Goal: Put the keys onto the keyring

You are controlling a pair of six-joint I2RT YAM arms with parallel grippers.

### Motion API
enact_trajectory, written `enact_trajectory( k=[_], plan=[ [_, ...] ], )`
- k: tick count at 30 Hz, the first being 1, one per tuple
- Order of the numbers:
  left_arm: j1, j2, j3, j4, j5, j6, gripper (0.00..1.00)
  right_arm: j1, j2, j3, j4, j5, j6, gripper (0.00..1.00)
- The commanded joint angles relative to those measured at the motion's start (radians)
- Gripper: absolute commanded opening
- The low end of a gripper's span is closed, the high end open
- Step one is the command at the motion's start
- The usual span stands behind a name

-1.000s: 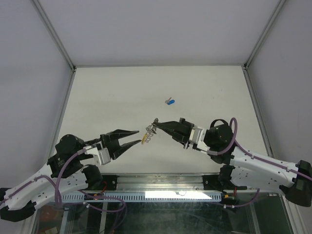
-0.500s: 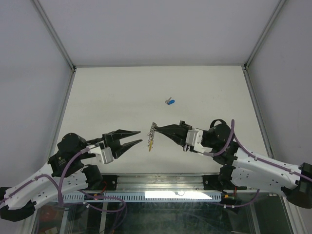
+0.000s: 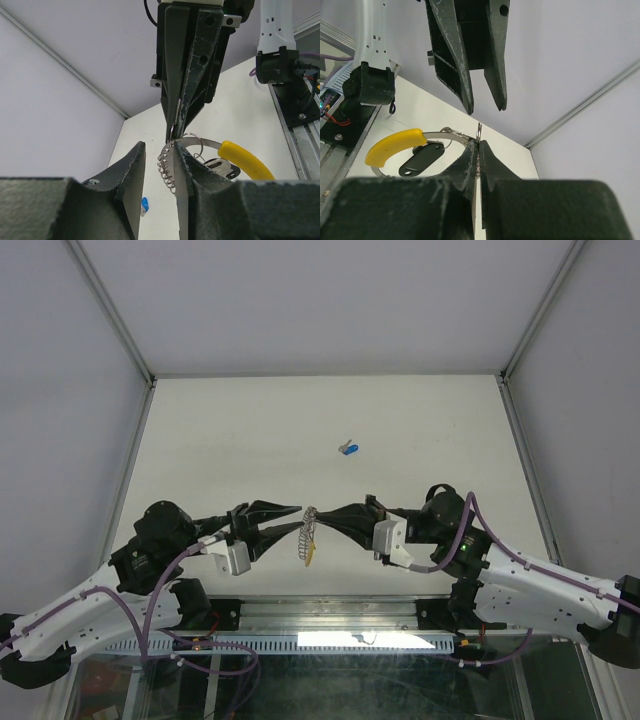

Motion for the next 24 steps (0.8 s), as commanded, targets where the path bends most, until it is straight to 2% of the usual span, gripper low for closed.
enact_trajectory(
  k=[1,7,24],
  plan=[
    [0.001,0.015,0.036,0.027,0.071,0.045,0.28,0.007,-0.006,0.068,0.035,-0.016,-0.015,0.0],
    [0.001,0.024,0.04,0.003,0.068,0.061,0.28,0.014,-0.006,0.073,0.031,-0.021,-0.015,0.0],
    [0.001,0.064,0.058,-0.031,0.031,0.091,0.19,0.035,0.021,0.096,0.025,-0.029,-0.026,0.0]
  ],
)
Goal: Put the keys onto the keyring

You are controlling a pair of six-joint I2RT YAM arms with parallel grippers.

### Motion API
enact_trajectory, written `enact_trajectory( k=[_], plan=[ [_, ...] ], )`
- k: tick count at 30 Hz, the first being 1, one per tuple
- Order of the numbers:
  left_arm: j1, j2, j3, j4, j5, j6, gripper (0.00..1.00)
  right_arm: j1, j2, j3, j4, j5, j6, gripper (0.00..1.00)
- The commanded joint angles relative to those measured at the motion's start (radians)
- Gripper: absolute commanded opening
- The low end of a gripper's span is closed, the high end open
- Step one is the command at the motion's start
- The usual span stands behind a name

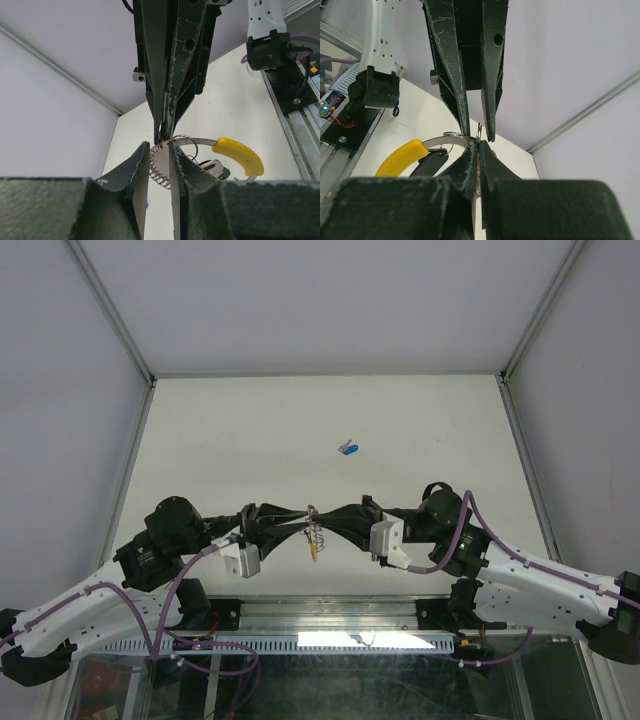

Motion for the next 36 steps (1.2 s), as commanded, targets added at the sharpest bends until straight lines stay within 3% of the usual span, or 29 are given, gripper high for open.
enact_trajectory(
  k=[1,12,19,23,29,36],
  plan=[
    [0.001,0.008,0.049,0.006,-0.006,0.023,0.19,0.013,0.0,0.064,0.046,-0.014,-0.015,0.0],
    [0.001,0.024,0.077,-0.056,-0.003,0.052,0.15,0.018,0.008,0.097,-0.06,-0.011,-0.04,0.0],
    [0.001,0.054,0.113,-0.146,-0.006,0.082,0.09,0.019,0.01,0.116,-0.118,-0.015,-0.062,0.0],
    [0.001,0.065,0.125,-0.167,-0.012,0.092,0.0,0.022,0.014,0.126,-0.156,-0.018,-0.071,0.0],
    [0.001,0.065,0.134,-0.179,-0.038,0.102,0.0,0.027,0.024,0.151,-0.231,-0.022,-0.08,0.0],
    [0.001,0.065,0.135,-0.178,-0.047,0.102,0.0,0.028,0.015,0.155,-0.27,0.007,-0.075,0.11]
  ],
)
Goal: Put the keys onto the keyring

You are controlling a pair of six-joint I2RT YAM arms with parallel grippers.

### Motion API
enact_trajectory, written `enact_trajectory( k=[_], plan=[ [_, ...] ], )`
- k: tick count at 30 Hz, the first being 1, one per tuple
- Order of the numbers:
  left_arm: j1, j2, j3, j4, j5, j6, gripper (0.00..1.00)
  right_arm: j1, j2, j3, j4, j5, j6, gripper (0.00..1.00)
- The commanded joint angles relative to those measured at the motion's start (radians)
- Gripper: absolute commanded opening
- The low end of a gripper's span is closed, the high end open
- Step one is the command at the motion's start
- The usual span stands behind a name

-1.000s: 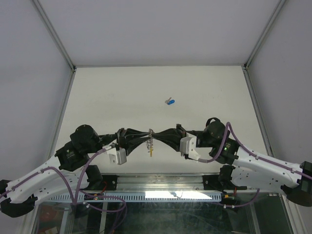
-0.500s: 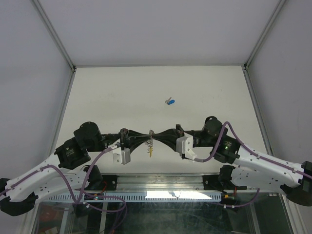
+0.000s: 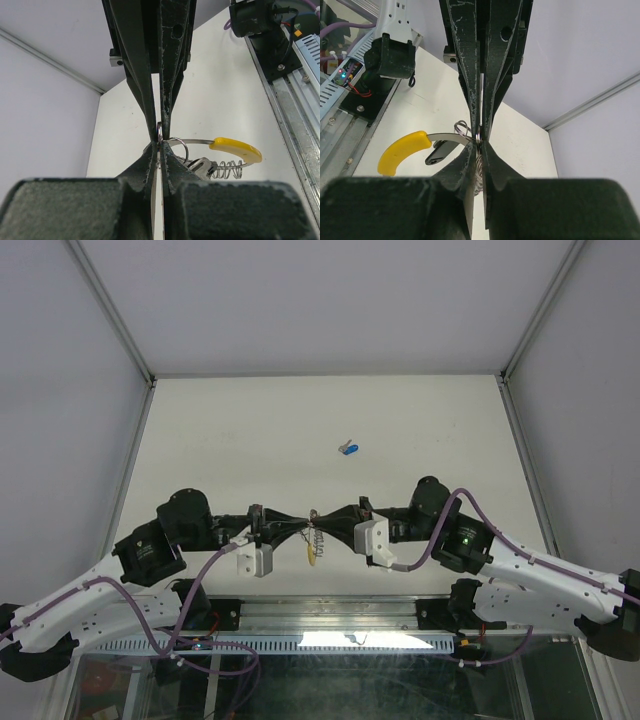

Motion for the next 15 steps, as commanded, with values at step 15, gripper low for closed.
enact_trajectory(
  k=[15],
  plan=[
    [0.002,0.004,0.052,0.031,-0.028,0.016,0.0,0.017,0.001,0.07,-0.021,0.051,0.066,0.0]
  ],
)
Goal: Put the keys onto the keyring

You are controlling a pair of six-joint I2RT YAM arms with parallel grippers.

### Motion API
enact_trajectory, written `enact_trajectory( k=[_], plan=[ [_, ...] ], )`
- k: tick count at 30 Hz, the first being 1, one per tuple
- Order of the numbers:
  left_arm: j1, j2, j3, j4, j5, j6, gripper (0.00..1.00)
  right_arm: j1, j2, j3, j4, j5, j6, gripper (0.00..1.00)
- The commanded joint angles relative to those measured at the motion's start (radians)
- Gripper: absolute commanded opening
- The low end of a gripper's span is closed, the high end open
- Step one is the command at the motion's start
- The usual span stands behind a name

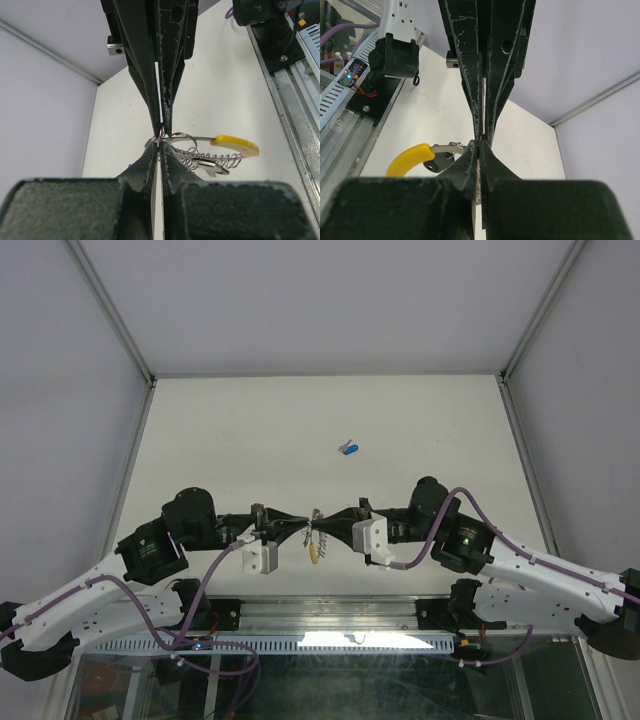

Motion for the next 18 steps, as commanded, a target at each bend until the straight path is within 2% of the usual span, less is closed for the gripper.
enact_trajectory(
  k=[1,7,13,18],
  plan=[
    [0.002,-0.009,0.053,0.056,0.002,0.012,0.0,0.008,0.005,0.074,-0.015,0.056,0.052,0.0],
    [0.002,-0.017,0.054,0.056,-0.007,0.003,0.0,0.009,-0.001,0.082,-0.031,0.114,0.07,0.0],
    [0.002,-0.027,0.053,0.077,-0.016,-0.012,0.0,0.009,-0.002,0.055,-0.01,0.131,0.066,0.13],
    [0.002,-0.033,0.053,0.086,-0.01,-0.016,0.0,0.009,0.002,0.038,0.01,0.151,0.068,0.13]
  ],
)
